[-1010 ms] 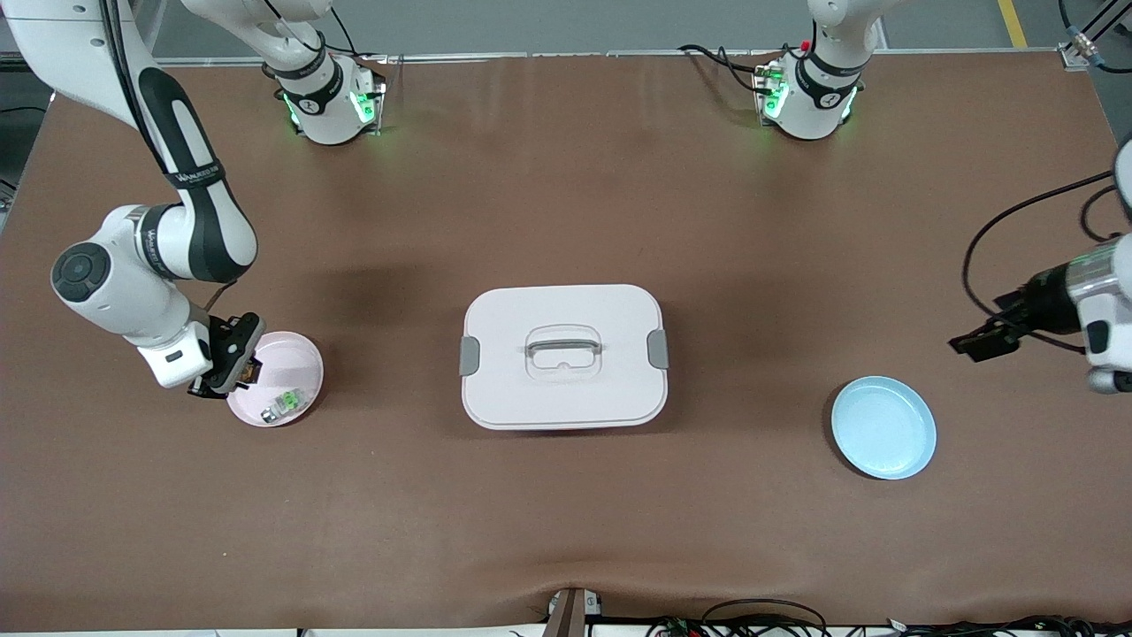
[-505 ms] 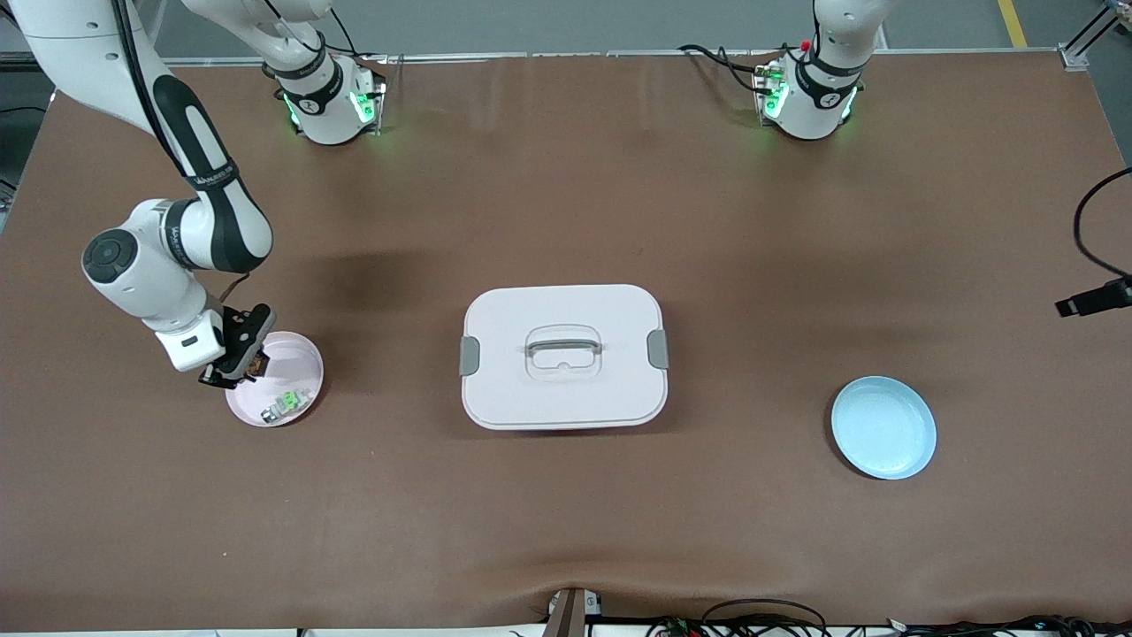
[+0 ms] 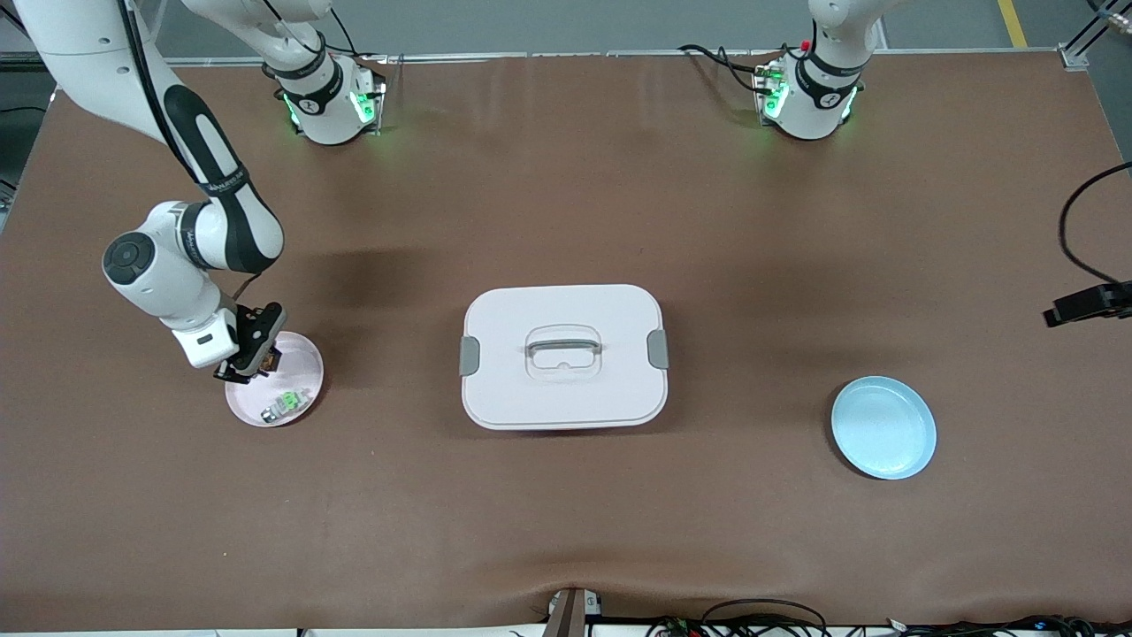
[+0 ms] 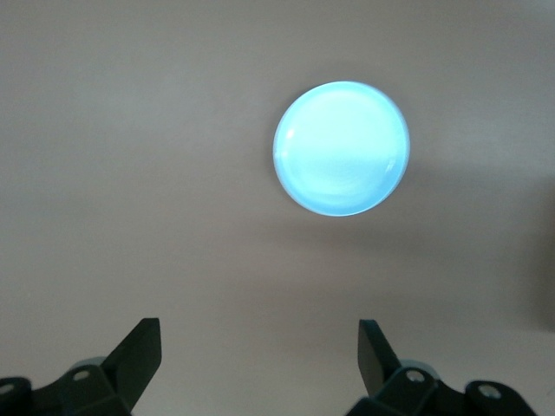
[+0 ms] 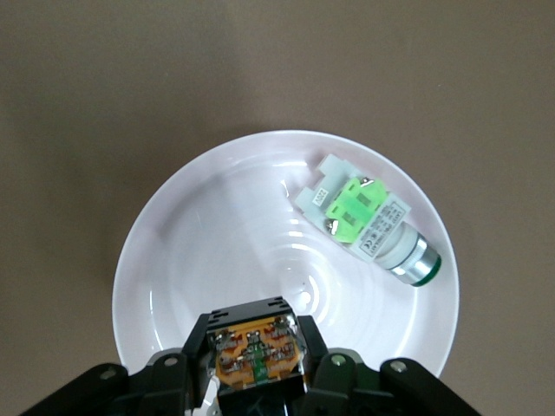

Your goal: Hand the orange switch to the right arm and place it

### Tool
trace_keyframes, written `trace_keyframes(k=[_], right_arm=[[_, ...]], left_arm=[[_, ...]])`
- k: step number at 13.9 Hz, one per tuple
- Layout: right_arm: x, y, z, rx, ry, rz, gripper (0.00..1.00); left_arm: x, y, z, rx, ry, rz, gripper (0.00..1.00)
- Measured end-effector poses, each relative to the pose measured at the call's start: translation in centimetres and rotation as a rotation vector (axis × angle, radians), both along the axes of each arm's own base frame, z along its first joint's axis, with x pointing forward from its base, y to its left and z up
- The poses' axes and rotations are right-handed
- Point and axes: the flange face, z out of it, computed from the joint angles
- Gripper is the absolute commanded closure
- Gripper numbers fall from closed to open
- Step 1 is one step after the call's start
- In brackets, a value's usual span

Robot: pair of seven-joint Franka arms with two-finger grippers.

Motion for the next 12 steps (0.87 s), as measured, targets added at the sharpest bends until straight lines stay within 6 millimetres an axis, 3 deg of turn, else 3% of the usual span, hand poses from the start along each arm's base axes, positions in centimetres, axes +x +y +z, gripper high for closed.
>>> trace_keyframes(k=[3,5,6,7,8,12], right_arm=[[-0.3,0.0,-1.5,0.001,0.020,-0.001,1.00],[-0.5,0.0,-2.3,0.002,0.031,-0.001,0.98],[-0.5,0.0,-2.5,0.003,0.033,-0.004,0.92],[-0.5,0.0,-2.6,0.008,0.034,-0.013,0.72],[-0.6,-0.1,-2.7,0.019,0.036,-0.032,0.01],[-0.6,-0.2,-3.0,0.039,0.040,-0.067,0.00]], left_arm=[[0.5,-6.2,1.3,0.039,-0.008,-0.072,0.00],[-0.3,-8.4,1.6,0.025,0.034,-0.092,0.00],[-0.8,-8.8,2.3,-0.002,0.035,-0.090,0.00],[-1.4,-8.6,3.4,-0.029,0.028,-0.080,0.00],[-2.2,-8.0,4.6,-0.046,0.015,-0.064,0.00],[-5.3,-5.4,7.9,-0.056,-0.021,-0.018,0.00]])
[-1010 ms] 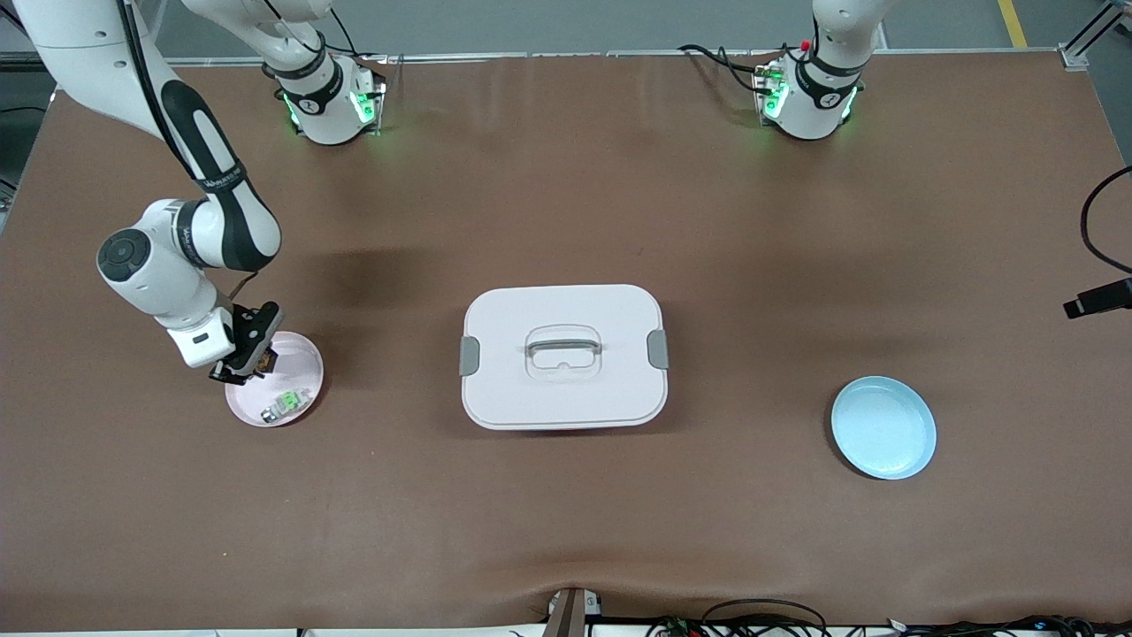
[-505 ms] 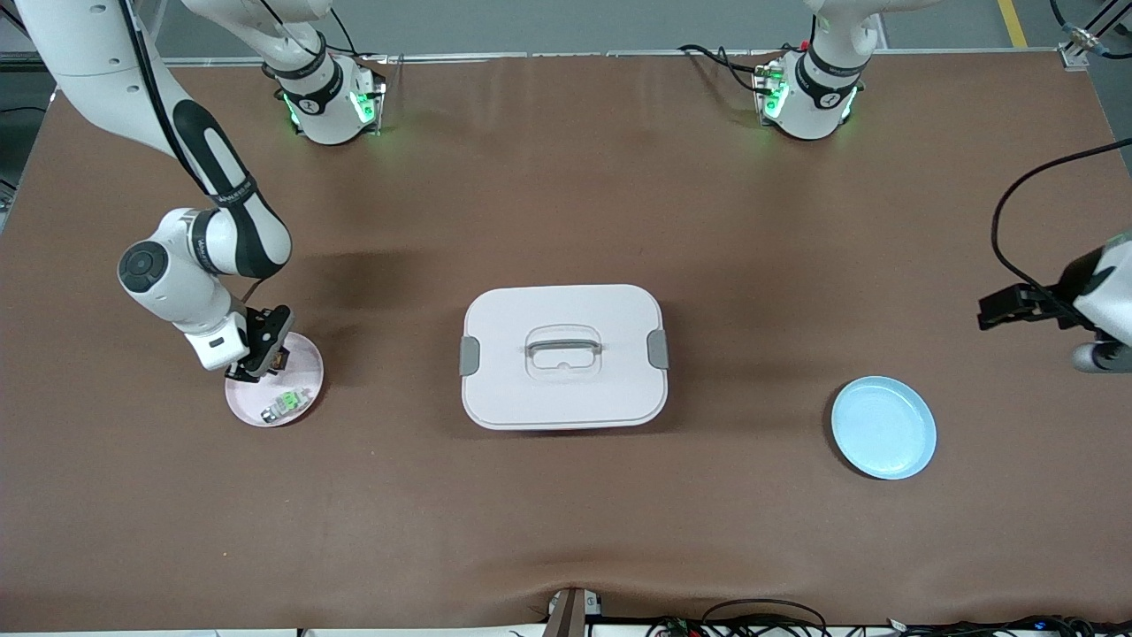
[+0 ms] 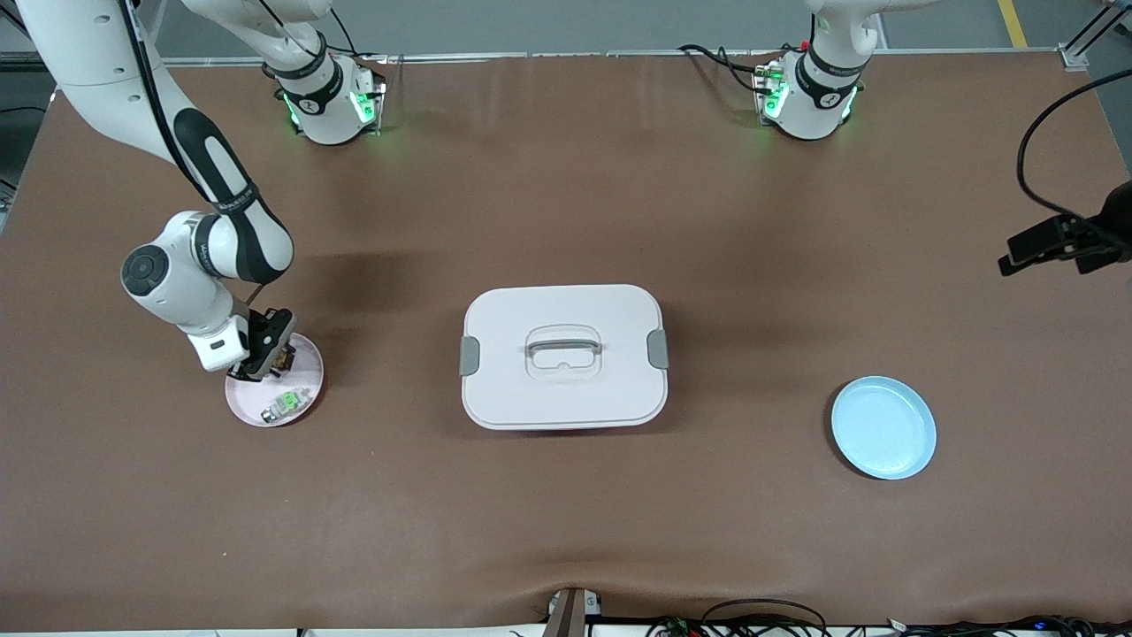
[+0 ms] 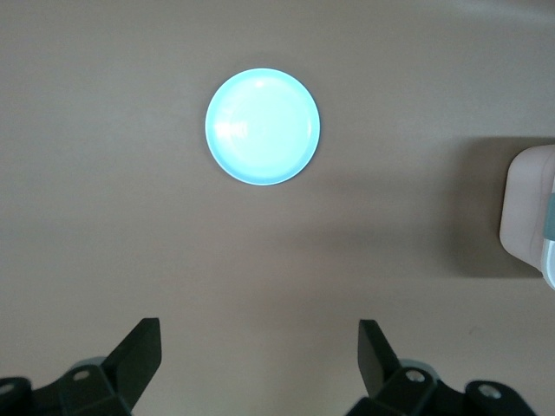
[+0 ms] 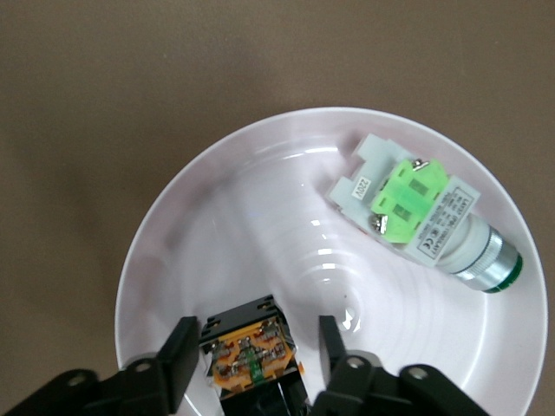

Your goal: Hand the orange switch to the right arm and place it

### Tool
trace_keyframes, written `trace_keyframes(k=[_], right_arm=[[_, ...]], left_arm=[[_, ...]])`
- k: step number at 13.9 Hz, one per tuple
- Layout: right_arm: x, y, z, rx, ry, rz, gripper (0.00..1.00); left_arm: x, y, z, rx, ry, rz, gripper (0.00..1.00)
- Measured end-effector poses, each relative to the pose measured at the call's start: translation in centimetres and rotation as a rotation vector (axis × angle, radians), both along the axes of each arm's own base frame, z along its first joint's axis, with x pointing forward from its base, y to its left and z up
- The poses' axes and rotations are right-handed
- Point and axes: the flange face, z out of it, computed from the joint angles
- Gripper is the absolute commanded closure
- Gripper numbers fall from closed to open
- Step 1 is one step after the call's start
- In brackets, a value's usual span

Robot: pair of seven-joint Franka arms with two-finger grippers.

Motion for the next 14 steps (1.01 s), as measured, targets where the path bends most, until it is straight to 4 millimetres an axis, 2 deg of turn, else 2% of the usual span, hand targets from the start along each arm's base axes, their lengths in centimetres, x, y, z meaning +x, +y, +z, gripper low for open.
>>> trace_keyframes(k=[3,5,14], right_arm=[[0.6,0.2,0.5,0.013,0.043,0.005,0.00],[1.9,0.3,2.3,0.030,0.087,0.012,0.00],[7.2,0.3,16.7,0.092,0.277,-0.150,0.00]], left_arm=[[0.0,0.4,0.2,0.002,-0.021,0.006,0.00],[0.2,0.5,0.2,0.002,-0.026,0.008,0.00],[0.3,1.6,-0.1,0.003,-0.023,0.025,0.00]])
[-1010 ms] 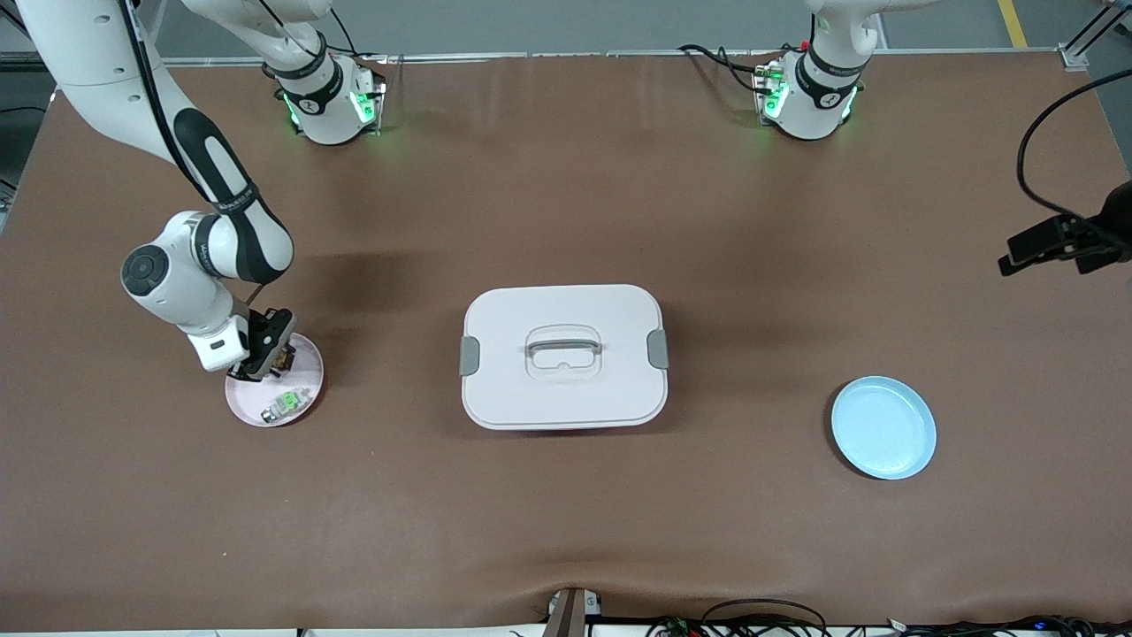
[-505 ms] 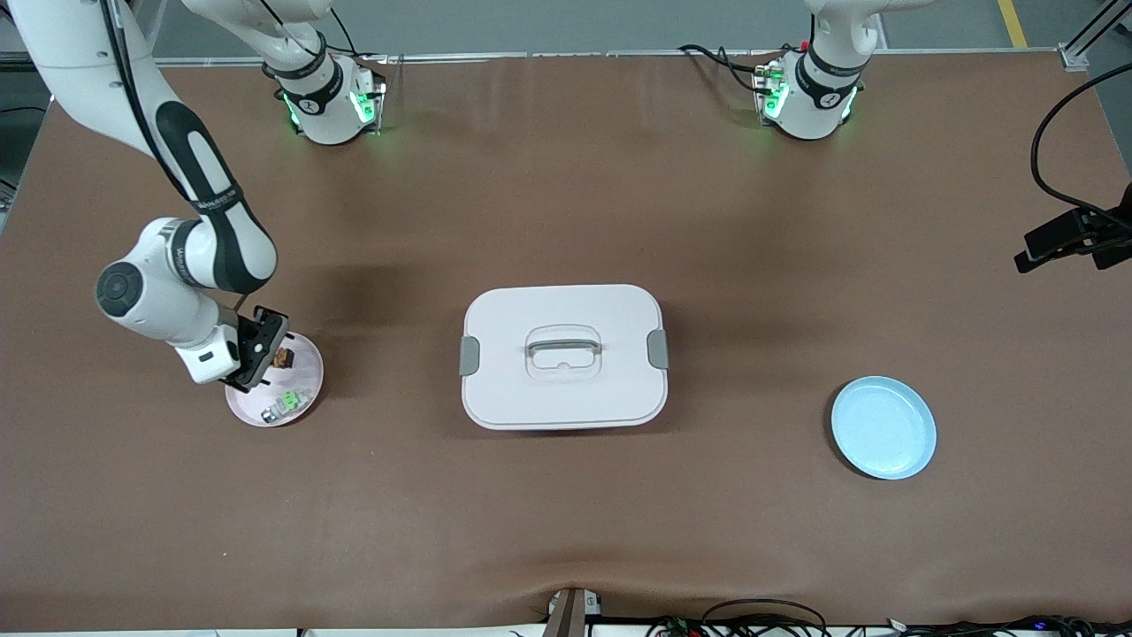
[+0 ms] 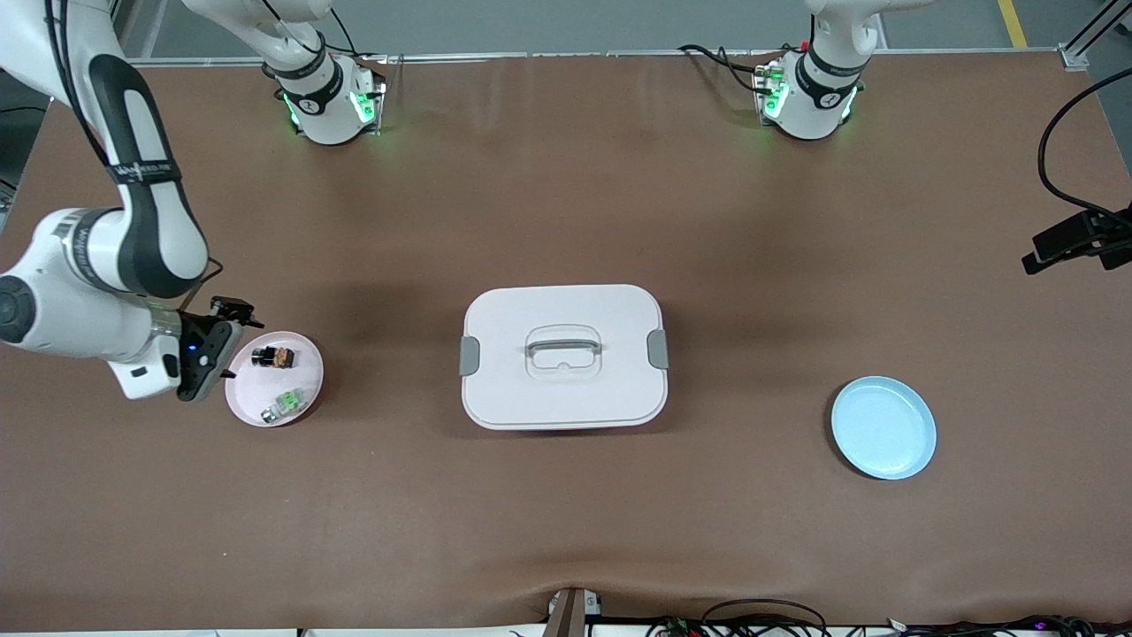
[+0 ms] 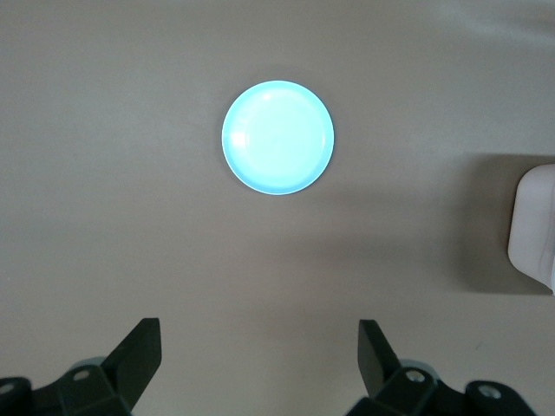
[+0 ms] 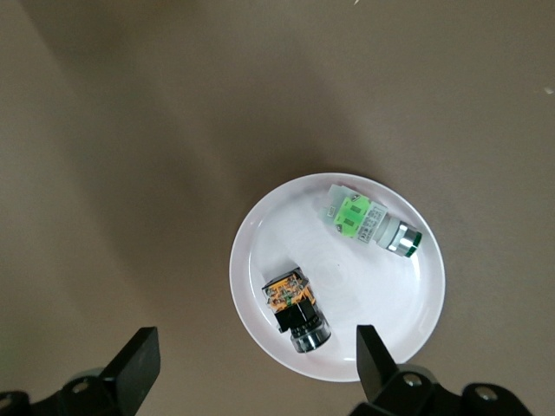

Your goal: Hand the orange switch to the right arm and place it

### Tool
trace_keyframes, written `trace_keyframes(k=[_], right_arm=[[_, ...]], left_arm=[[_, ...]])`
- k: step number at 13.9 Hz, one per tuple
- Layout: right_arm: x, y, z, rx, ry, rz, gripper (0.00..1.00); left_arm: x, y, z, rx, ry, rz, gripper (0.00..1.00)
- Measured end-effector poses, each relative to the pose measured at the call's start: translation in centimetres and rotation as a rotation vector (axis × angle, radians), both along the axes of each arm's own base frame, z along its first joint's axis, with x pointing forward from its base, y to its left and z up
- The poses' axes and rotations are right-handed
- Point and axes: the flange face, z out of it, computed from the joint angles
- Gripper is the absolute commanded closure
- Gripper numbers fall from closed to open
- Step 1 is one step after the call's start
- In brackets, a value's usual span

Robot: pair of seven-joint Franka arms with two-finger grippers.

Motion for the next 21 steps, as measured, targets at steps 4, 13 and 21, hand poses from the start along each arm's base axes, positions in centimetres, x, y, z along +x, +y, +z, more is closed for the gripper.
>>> trace_keyframes(k=[4,13,21], right_arm=[[1.7,-0.2,4.8,-0.022,-0.017,-0.056,0.00],[2.9,-0.4,16.2,-0.228,-0.007,-0.516,0.00],[2.8,1.4,24.6,-0.276,-0.093,-0.888,0.00]], left_arm=[[0.0,-0.1,0.0,0.000,-0.001,-0.002,0.00],[0.0,-0.2,0.1,0.000,-0.003,-0.003,0.00],[0.0,-0.4,0.2,0.000,-0.005,-0.008,0.00]])
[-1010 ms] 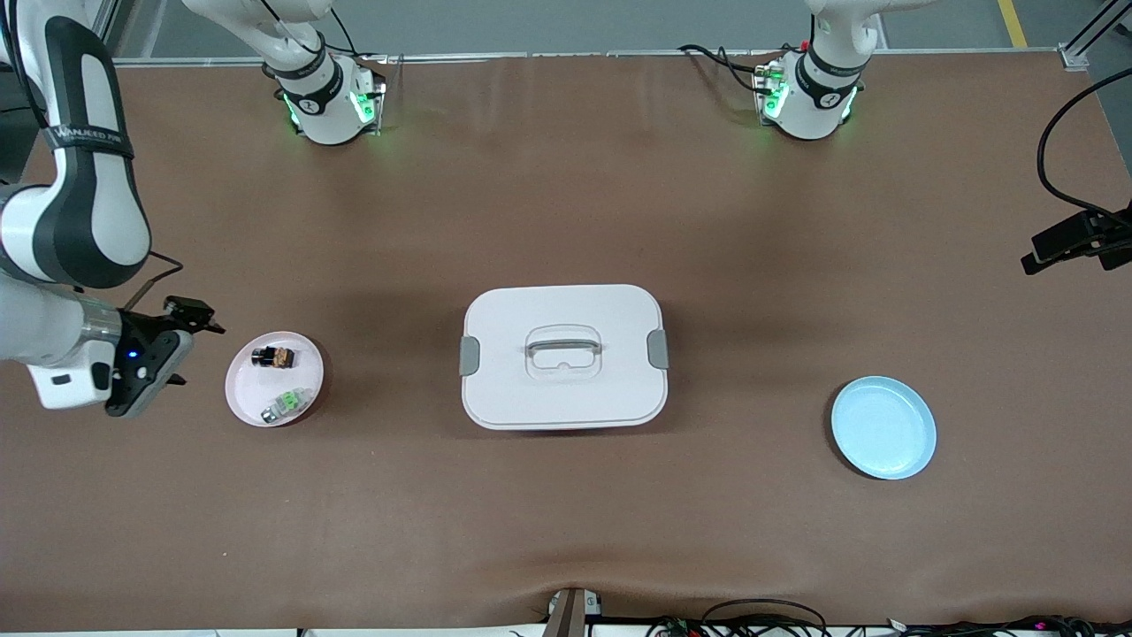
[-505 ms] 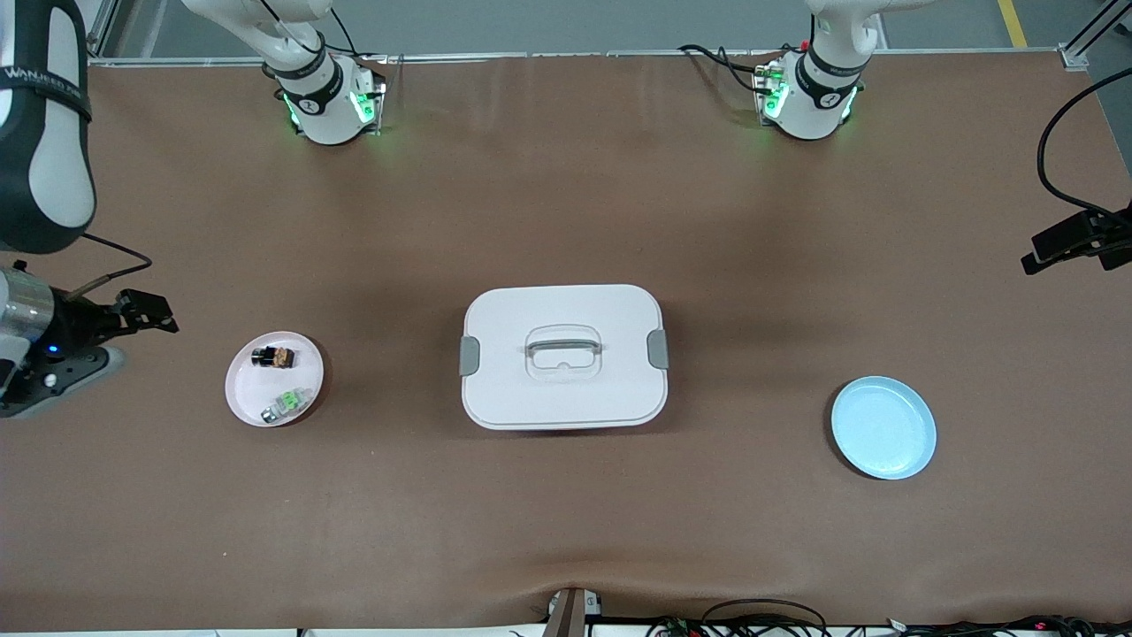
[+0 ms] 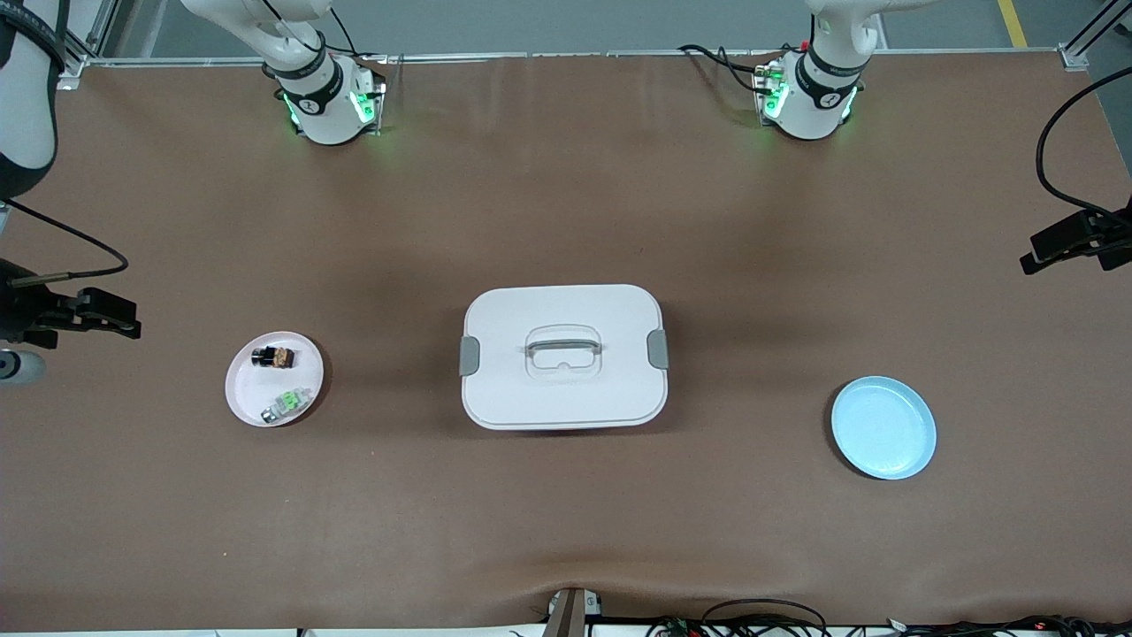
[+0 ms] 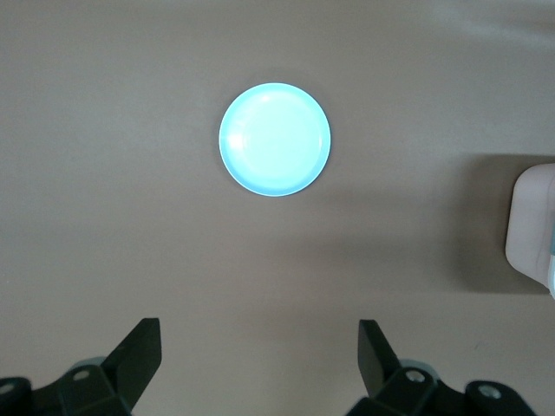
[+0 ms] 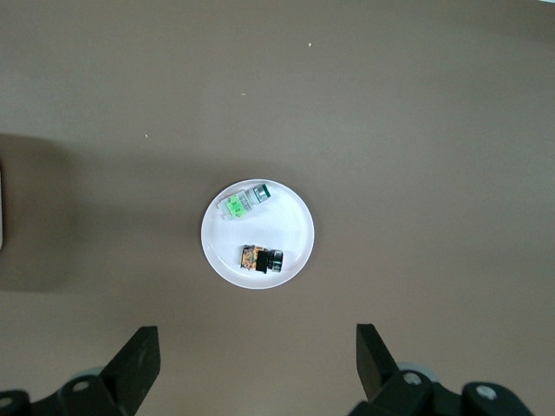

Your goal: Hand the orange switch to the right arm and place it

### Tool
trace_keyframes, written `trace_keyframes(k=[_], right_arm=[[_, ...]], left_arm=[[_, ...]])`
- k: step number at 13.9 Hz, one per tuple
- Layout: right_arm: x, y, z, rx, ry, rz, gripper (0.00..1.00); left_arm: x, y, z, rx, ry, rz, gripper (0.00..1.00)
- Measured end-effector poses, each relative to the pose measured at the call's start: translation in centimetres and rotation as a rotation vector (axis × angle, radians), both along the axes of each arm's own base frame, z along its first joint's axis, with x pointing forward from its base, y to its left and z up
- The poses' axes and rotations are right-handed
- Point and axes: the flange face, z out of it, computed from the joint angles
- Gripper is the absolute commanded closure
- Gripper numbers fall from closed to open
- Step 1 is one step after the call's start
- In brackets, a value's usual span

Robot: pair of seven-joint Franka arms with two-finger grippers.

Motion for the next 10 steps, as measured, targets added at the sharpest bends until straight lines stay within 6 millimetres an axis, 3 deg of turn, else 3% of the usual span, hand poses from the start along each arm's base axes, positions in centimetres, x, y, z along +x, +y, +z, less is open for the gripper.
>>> trace_keyframes(k=[3,8,10], right_arm=[[-1.1,-1.2,1.2,0.007,0.030,-0.032,0.00],[-4.1,-7.7,3.2,0.108,0.074,-0.147,0.00],[-4.2,-7.9,3.1,0.113,0.084,-0.150,0.00]], left_arm=[[0.0,0.0,0.0,0.000,0.000,0.000,0.00],[0.0,0.1,0.0,0.000,-0.001,0.002,0.00],[0.0,0.1,0.0,0.000,-0.001,0.001,0.00]])
